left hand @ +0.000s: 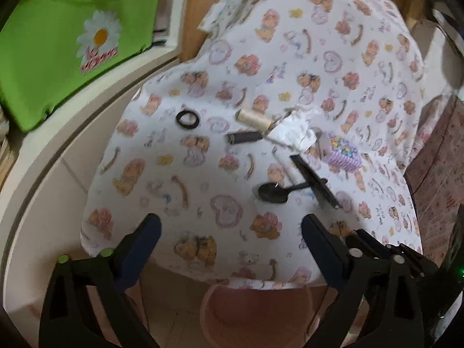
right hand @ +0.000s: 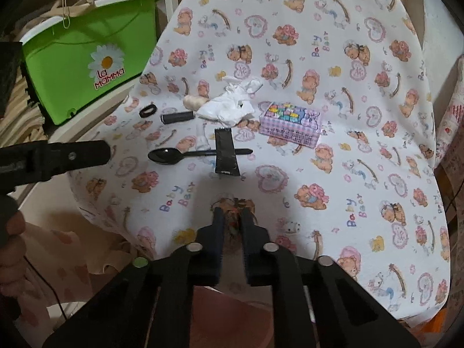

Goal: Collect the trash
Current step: 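Move the left tool toward the black spoon on the cloth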

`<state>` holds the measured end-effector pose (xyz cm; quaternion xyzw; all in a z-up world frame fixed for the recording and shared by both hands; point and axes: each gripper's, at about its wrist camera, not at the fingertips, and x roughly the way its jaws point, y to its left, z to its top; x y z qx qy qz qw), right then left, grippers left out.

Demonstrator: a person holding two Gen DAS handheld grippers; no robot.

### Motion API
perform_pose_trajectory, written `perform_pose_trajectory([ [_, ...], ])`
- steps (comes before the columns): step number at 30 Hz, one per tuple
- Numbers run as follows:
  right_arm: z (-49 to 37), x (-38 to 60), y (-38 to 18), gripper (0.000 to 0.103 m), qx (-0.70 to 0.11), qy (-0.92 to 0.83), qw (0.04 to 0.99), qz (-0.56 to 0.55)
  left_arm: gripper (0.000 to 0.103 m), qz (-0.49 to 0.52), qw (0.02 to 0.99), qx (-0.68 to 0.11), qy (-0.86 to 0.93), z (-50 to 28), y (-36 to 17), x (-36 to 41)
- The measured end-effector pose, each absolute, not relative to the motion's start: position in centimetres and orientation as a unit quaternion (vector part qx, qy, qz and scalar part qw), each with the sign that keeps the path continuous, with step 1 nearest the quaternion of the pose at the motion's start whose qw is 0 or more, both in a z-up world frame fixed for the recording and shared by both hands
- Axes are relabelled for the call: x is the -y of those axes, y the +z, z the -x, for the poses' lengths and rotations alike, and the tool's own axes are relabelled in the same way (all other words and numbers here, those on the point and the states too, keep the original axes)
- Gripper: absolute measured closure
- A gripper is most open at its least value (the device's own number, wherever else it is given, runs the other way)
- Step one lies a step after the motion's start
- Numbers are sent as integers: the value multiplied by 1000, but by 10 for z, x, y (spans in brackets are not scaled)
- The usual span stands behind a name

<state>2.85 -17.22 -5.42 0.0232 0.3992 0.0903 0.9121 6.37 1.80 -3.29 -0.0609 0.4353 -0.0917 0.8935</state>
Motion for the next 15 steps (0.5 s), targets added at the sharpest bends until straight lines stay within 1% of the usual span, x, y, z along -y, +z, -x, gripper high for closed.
perform_pose_trajectory([
  [1, -27, 173, -51, 92, -394, 91, 914, -24, 24, 51, 895, -431, -102, -66, -32, -14],
  [2, -26, 174, -48, 92, -390, 93, 916, -25, 41, 40, 894, -430, -115, -69, -32, -8],
  [4, -24, 178, -42, 92, -385, 93, 918, -30, 54, 24, 888, -440, -134, -77, -35, 3],
  [6, -24, 183, -37, 92, -382, 90, 919, -39, 58, 21, 885, -439, -152, -82, -38, 10],
  [7, -24, 185, -36, 92, -382, 89, 919, -45, 61, 25, 883, -439, -164, -85, -38, 14],
  [9, -24, 190, -34, 92, -382, 89, 918, -56, 63, 35, 879, -440, -179, -91, -40, 20],
  [11, -25, 192, -34, 92, -382, 86, 918, -57, 70, 52, 878, -441, -176, -99, -44, 21],
  [15, -24, 197, -36, 92, -386, 81, 917, -60, 74, 90, 872, -457, -148, -113, -60, 18],
])
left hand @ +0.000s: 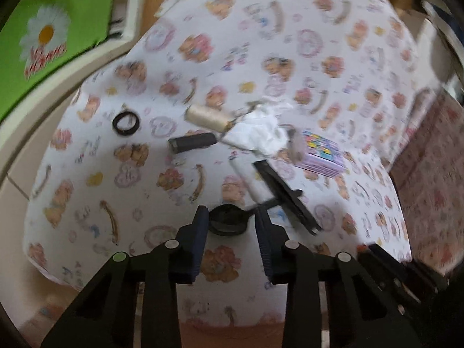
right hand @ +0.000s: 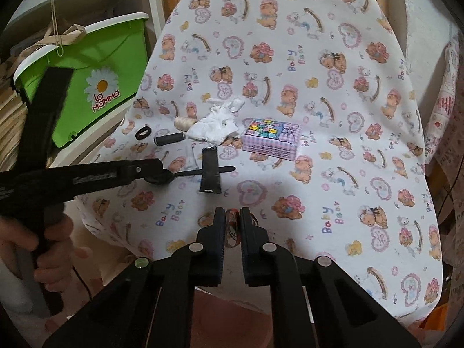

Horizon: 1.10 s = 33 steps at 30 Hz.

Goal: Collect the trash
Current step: 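Close the left tool on the black spoon handle and lift it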

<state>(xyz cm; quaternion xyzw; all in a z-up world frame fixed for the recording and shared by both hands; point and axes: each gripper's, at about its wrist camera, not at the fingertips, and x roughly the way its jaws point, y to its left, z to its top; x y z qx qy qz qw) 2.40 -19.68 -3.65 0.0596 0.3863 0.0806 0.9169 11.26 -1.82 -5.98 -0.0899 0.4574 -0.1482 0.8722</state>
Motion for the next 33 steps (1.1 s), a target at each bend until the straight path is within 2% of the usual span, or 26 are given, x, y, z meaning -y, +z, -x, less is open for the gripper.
perform_pose_trajectory([
  [8, -17, 207, -33, 92, -382, 77, 919, -63, 77, 85, 880, -456, -106, -117, -69, 20],
  [9, -17, 208, -34, 92, -382, 77, 919, -63, 80, 75, 881, -455, -103, -116, -69, 23],
  [10, -17, 208, -34, 92, -383, 76, 919, -64, 94, 65, 881, -457, -101, -116, -70, 25],
  [11, -16, 209, -34, 92, -383, 74, 918, -64, 98, 60, 879, -461, -100, -116, -70, 27],
  [18, -14, 217, -30, 92, -376, 63, 921, -75, 101, 57, 890, -438, -112, -96, -50, 25],
  [27, -1, 218, -19, 92, -361, 58, 928, -68, 101, -2, 912, -384, -145, -46, -12, 28],
  [33, 13, 211, -6, 92, -342, 68, 936, -50, 101, -42, 907, -385, -166, -22, 1, 27],
])
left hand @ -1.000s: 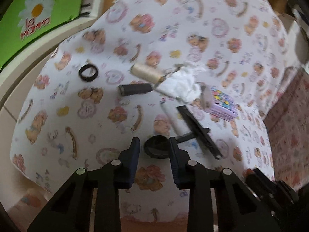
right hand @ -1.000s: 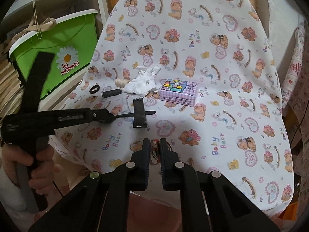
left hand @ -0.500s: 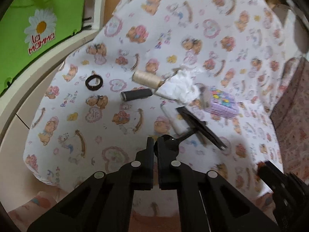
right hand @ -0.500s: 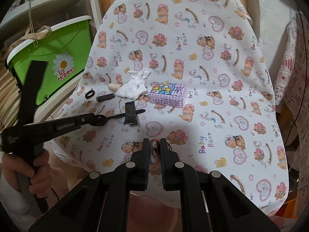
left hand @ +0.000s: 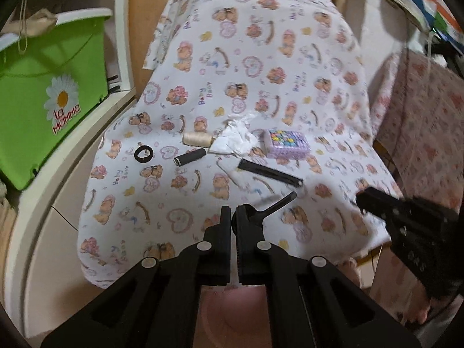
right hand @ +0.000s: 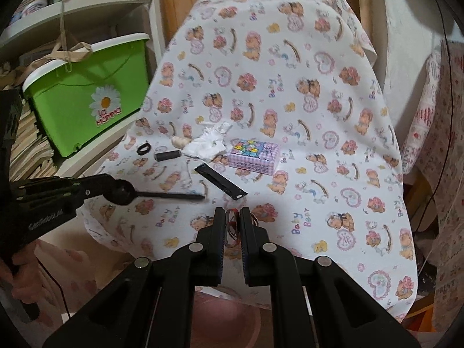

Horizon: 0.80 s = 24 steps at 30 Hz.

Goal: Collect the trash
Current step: 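Close the left tool on the black spoon handle and lift it, then carry the spoon in the left tool down over the pink basket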

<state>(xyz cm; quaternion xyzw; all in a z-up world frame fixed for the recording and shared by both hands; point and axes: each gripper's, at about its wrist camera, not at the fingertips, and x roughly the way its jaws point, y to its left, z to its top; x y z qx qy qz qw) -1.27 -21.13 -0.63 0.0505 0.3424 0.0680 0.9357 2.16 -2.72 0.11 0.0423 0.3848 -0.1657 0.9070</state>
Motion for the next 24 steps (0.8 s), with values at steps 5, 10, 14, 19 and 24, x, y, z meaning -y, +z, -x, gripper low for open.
perform_pose_trajectory([
  [5, 23, 207, 0, 92, -338, 80, 936, -51, 101, -80, 899, -390, -182, 2, 1, 30],
  [10, 31, 199, 2, 92, -344, 101, 932, -56, 101, -96, 889, -409, -182, 13, -2, 35],
  [14, 35, 189, 3, 92, -353, 119, 927, -46, 101, -85, 874, -432, -206, 20, 1, 35],
  [19, 33, 182, -5, 92, -388, 155, 907, -50, 101, -125, 855, -460, -204, 24, -14, 49],
  [24, 33, 168, -28, 92, -436, 166, 884, -33, 101, -126, 829, -509, -195, 14, -43, 51],
])
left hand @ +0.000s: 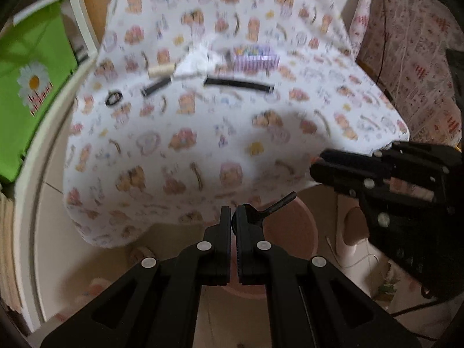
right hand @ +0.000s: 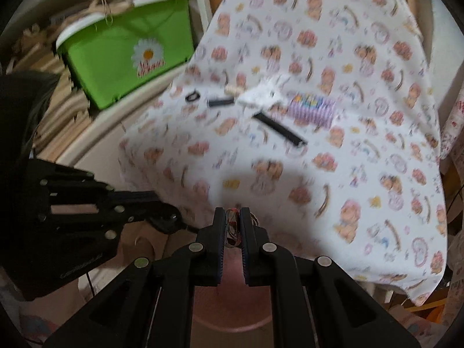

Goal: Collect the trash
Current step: 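Carry the spoon in the left tool down over the pink basket, then open the left tool to drop the spoon into the basket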

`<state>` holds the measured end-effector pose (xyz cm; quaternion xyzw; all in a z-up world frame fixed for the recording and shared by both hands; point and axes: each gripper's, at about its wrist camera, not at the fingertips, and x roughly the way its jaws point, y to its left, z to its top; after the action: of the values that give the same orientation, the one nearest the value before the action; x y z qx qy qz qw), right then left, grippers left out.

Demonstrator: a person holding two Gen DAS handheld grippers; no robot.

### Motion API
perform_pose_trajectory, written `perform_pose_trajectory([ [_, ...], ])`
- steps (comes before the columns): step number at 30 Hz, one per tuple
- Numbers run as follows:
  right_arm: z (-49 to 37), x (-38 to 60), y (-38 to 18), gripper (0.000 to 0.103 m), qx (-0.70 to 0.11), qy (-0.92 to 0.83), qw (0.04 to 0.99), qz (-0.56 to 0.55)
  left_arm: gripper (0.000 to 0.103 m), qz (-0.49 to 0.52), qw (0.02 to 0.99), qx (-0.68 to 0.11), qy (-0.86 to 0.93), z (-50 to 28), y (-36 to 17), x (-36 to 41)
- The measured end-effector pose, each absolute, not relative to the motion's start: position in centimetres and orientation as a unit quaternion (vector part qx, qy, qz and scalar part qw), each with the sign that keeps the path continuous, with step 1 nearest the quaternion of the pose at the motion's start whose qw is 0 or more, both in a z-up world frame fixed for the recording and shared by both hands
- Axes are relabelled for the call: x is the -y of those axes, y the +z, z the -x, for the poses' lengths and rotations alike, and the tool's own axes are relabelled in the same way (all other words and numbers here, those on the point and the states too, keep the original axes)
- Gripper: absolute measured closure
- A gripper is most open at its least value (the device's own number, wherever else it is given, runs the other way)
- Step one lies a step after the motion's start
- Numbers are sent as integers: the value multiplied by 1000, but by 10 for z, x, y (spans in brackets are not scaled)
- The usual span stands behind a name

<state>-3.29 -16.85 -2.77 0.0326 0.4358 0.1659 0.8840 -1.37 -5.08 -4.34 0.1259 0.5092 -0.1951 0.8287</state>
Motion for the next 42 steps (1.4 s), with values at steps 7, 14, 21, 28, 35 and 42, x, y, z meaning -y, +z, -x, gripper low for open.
perform_pose_trajectory([
  [7, 30, 169, -62, 92, -489, 169, 854, -56, 100, -135, 800, -560, -168, 3, -86, 52],
  [14, 19, 167, -117, 92, -553, 144, 817, -78, 100, -132, 762, -618, -144, -6, -146, 59],
  [21, 23, 151, -153, 92, -574, 139, 806, -47, 100, -107, 741, -651, -130, -12, -182, 57],
  [28, 23, 143, -185, 92, -598, 130, 791, -28, 100, -52, 695, -709, -107, -14, -214, 45],
  [35, 21, 142, -205, 84, -613, 119, 780, -17, 79, -38, 684, -723, -90, -16, -221, 37],
  [42, 22, 143, -205, 43, -612, 109, 783, -17, 59, -43, 705, -704, -69, -20, -205, 28],
])
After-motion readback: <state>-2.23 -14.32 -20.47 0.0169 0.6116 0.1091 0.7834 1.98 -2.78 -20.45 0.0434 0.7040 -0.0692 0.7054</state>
